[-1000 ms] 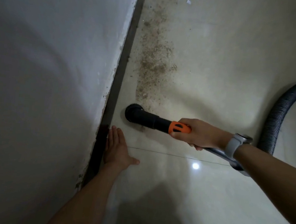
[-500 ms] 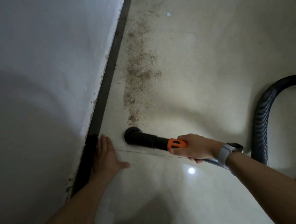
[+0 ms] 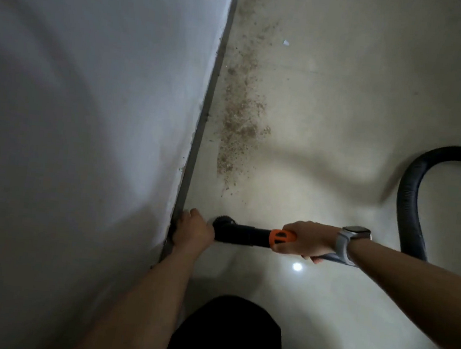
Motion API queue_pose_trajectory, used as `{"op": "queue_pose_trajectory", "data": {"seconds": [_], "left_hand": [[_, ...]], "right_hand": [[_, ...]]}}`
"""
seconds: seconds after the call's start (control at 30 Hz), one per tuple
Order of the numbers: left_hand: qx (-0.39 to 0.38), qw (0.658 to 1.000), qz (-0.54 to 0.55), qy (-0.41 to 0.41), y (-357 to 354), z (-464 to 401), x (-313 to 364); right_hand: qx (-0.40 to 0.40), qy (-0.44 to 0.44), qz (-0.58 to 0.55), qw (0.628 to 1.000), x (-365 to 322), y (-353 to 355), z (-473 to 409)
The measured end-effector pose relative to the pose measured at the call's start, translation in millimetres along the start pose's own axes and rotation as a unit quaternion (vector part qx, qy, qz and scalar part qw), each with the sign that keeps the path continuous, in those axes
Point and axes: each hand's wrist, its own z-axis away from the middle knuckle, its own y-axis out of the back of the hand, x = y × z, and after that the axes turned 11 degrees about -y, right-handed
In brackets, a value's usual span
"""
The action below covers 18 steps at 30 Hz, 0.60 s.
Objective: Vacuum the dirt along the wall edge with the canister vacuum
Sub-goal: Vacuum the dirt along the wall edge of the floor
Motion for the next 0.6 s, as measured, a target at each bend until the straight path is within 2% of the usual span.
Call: {"op": "queue_pose_trajectory", "data": {"seconds": [0.13,0.3,0.4,0.5,0.6], "left_hand": [[0.018,0.998,0.044,0.039,19.4,-2.6,29.7],[0.044,0.996,0.064,0.054,30.6,-21.8,39.7],[0.018,0.999,0.025,0.040,33.7,-34.6,34.2],[-0.015,0.999,-0.012,0.034,44.1,-39.3,33.5],[-0.009,0.997,-0.020,0.072,54.8,-33.2,44.2]], "right_hand": [[-0.027,0.062,-0.039,0.997,-13.1,19.1,-8.7],[-0.066,0.087,0.034,0.993,-6.8,18.0,-32.1],[-0.040,0.132,0.069,0.988,-3.1,22.5,-48.4],[0.016,0.158,0.053,0.986,-5.7,43.6,-66.1],[0.012,0.185,0.016,0.983,-14.3,60.1,-78.7]]}}
